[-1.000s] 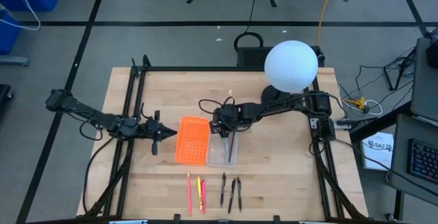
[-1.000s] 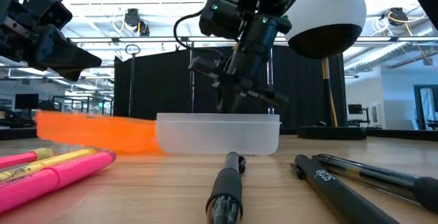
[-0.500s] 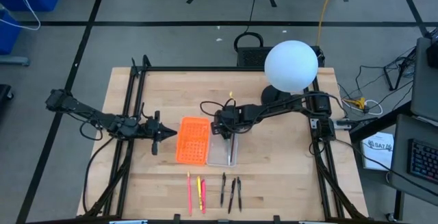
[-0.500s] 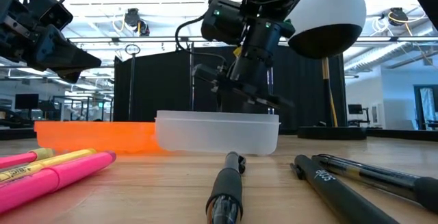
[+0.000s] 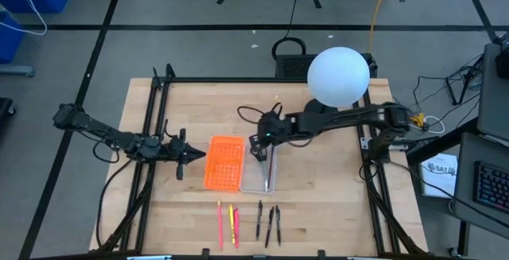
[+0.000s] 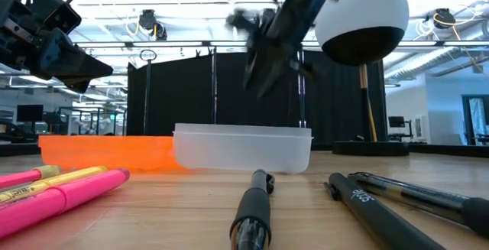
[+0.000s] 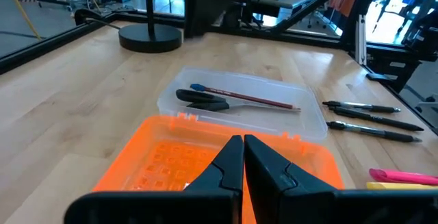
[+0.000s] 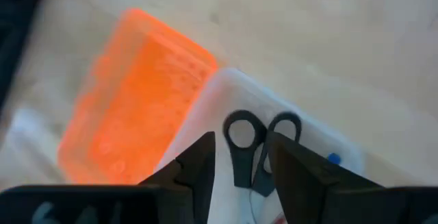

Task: Pick & place school supplies into a supply box
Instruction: Put the pink pencil into the supply box

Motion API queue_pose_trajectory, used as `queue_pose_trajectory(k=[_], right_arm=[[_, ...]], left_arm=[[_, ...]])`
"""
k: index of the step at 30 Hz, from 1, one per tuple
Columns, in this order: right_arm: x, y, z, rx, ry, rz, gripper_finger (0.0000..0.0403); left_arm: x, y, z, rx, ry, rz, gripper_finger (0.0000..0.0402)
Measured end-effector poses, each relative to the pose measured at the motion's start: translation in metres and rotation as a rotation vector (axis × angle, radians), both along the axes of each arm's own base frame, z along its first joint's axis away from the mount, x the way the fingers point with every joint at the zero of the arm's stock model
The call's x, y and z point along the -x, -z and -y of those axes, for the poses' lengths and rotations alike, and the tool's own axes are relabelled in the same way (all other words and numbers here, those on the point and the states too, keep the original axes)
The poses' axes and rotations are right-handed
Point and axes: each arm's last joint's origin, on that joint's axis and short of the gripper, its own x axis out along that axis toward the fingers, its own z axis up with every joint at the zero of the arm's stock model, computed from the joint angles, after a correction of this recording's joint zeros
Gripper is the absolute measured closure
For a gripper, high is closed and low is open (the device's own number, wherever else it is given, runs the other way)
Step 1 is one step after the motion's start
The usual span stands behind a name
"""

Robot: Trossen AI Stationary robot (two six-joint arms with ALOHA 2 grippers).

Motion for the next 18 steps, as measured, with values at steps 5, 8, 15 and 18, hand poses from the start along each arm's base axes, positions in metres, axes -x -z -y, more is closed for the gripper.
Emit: queue_pose_trajectory(k=[5,8,15,18], right_arm=[[0.029,-0.059,-0.023,0.289,-0.261,0.101,0.0299],[0.05,-0.087,-0.045,0.451,-0.343,0.153,0.0328],[0.086,-0.121,-0.082,0.717,-0.534,0.256,0.0395],[0.096,-0.118,-0.088,0.775,-0.592,0.314,0.0397]], left_arm=[[0.0,0.0,0.0,0.001,0.0,0.0,0.038],[0.0,0.0,0.0,0.001,-0.001,0.0,0.038],[0.0,0.0,0.0,0.002,-0.003,0.0,0.038],[0.0,0.0,0.0,0.005,-0.004,0.001,0.038]])
